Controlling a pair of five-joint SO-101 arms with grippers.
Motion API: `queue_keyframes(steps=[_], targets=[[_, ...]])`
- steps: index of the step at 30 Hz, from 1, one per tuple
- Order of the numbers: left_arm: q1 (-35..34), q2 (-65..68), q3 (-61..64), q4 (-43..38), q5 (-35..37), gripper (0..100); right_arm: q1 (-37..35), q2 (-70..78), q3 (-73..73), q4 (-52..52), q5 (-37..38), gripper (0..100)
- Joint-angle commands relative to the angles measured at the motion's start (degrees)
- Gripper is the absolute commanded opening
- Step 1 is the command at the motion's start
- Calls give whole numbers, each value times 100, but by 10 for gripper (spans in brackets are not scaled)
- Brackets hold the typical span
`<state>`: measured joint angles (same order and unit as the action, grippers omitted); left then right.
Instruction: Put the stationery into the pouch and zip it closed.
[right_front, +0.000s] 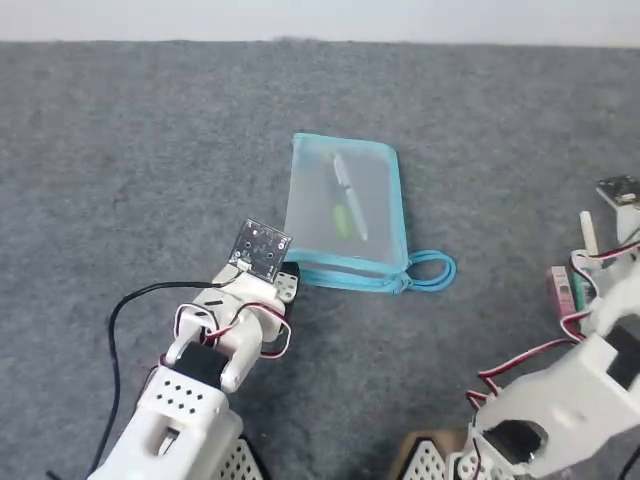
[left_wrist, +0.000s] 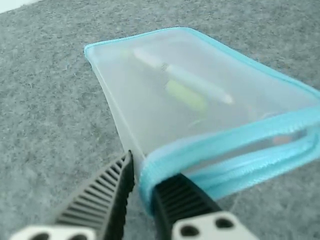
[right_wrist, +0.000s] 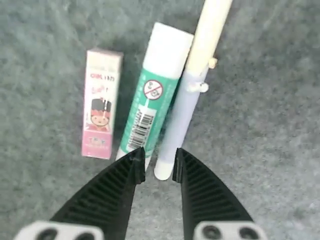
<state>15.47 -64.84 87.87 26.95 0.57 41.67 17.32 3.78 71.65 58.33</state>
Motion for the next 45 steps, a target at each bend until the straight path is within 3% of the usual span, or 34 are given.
queue_keyframes(steps=[1,20,23,25,30,36,45], targets=[[-18,62,-92,-141,-105,12,-22,-92,-229,-233,-70,110],[-18,70,-92,-141,-105,12,198,1226,-659,-444,-62,102],[-18,70,-92,-141,-105,12,338,1288,-659,-435,-88,8],[-18,70,-92,-141,-105,12,435,1182,-677,-391,-105,17],[-9,62,-92,-149,-105,12,585,365,-941,145,-738,6],[-9,62,-92,-149,-105,12,277,-1165,-967,1059,-800,6],[-18,62,-110,-167,-105,12,-1297,-3345,-949,3108,-1108,6]])
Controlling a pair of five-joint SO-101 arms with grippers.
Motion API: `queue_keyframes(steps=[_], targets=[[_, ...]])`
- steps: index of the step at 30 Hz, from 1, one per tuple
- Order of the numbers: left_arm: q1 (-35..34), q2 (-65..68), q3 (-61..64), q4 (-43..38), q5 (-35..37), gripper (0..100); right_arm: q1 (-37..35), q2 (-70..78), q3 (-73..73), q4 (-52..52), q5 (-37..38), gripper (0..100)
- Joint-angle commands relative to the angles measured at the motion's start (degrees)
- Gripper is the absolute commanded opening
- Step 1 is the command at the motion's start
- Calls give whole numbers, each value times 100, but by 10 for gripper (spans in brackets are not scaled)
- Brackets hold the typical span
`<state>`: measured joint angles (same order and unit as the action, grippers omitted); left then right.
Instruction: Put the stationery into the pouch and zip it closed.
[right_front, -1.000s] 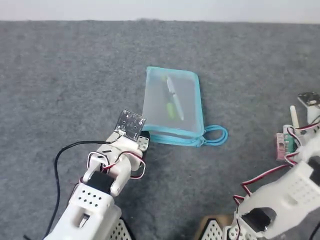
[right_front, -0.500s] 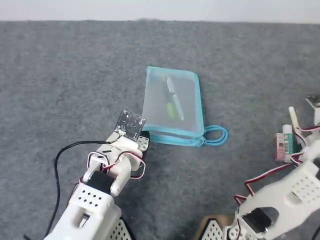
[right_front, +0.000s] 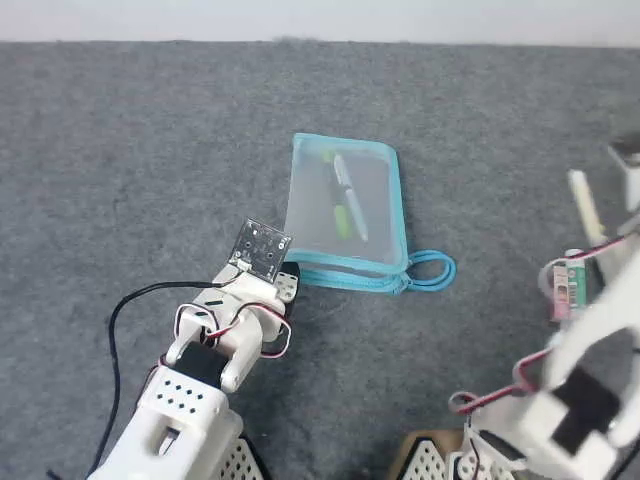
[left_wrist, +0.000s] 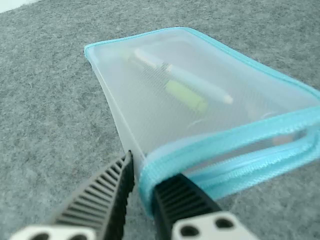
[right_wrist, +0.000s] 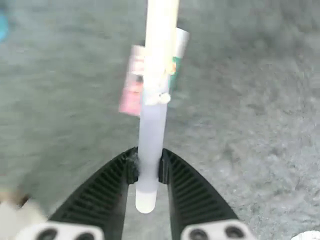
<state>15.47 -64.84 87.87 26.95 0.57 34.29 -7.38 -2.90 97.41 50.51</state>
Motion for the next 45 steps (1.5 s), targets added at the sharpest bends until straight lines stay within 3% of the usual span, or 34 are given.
queue_keyframes(steps=[1,12,18,27,35,45], targets=[[-18,62,-110,-167,-105,12,-743,-1077,-220,532,-536,6],[-18,62,-119,-167,-105,12,-4180,-3749,2866,532,-1081,6],[-18,62,-119,-167,-105,12,-5156,-4734,4062,532,-1064,6],[0,62,-119,-167,-105,12,-5429,-4444,4325,453,-1143,6],[26,62,-119,-167,-105,12,-5437,-3284,4264,-462,-1960,6],[26,62,-127,-176,-105,12,-5543,-1086,1688,-312,-3446,6]])
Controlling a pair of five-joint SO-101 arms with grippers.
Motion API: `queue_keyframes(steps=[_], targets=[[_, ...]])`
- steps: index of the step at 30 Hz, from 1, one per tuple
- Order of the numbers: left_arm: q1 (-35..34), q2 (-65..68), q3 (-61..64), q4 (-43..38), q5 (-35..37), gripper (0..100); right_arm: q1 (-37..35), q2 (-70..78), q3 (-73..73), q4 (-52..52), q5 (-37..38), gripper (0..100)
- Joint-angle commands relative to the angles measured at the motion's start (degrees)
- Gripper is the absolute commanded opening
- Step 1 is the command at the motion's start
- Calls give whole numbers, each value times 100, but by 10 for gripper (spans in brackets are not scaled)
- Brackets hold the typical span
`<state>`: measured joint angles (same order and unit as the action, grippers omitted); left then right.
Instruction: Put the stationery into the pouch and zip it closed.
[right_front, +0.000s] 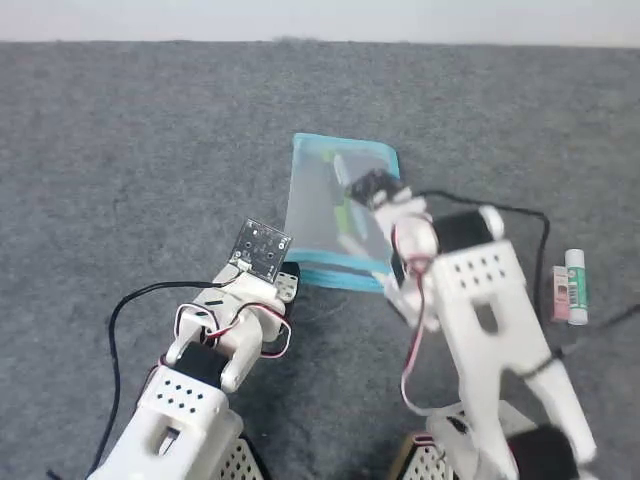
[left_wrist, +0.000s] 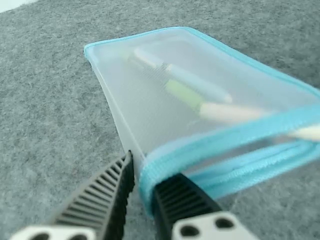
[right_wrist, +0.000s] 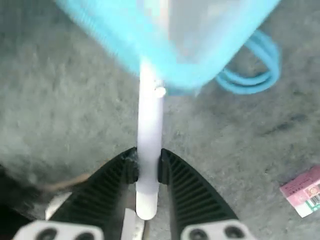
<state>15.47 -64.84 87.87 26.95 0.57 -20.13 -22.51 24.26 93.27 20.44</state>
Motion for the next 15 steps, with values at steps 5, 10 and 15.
queue_keyframes(steps=[5,10,15], targets=[[35,62,-136,-176,-105,12,-831,1437,-2391,646,-1020,6],[35,62,-136,-185,-114,12,-1314,2211,-3367,690,-1160,6],[35,62,-136,-185,-114,12,-1270,2730,-4053,681,-1846,6]])
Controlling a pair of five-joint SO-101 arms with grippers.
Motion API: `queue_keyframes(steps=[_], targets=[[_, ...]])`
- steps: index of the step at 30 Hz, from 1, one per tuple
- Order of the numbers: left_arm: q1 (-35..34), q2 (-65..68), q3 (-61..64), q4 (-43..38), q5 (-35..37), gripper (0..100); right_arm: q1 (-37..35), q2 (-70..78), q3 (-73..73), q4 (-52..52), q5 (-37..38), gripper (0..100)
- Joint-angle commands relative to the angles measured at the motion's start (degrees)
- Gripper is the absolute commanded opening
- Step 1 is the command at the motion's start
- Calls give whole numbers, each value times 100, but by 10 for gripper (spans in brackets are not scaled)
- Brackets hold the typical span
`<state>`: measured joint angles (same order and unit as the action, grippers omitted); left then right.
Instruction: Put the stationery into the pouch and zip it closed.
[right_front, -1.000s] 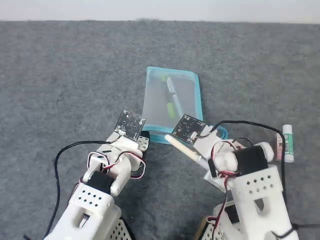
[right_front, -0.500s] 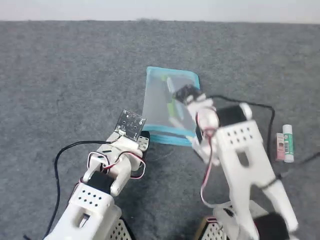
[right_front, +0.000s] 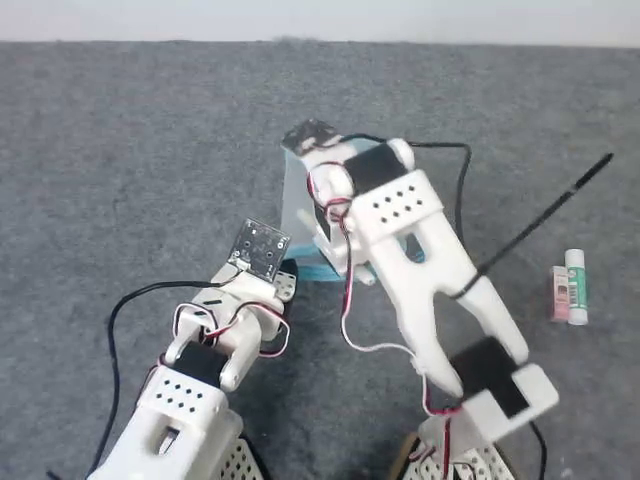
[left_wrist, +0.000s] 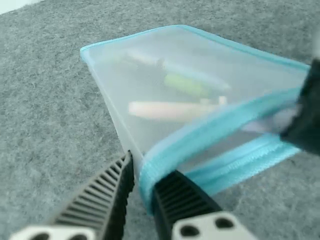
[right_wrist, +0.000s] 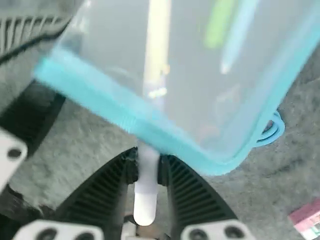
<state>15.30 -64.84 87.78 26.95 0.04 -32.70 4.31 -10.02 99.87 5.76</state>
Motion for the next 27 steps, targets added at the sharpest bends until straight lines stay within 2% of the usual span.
queue_keyframes(steps=[1,9,16,22,27], targets=[[53,62,-127,-185,-62,12,4,145,-721,13,-492,6],[44,79,-127,-325,-62,12,13,435,-1284,-40,-1152,10],[44,70,-119,-316,-62,12,-207,435,-1644,-40,-1143,232],[44,70,-119,-308,-62,12,-312,382,-1662,31,-897,224],[9,62,-110,-308,-62,12,145,365,-1644,303,-299,180]])
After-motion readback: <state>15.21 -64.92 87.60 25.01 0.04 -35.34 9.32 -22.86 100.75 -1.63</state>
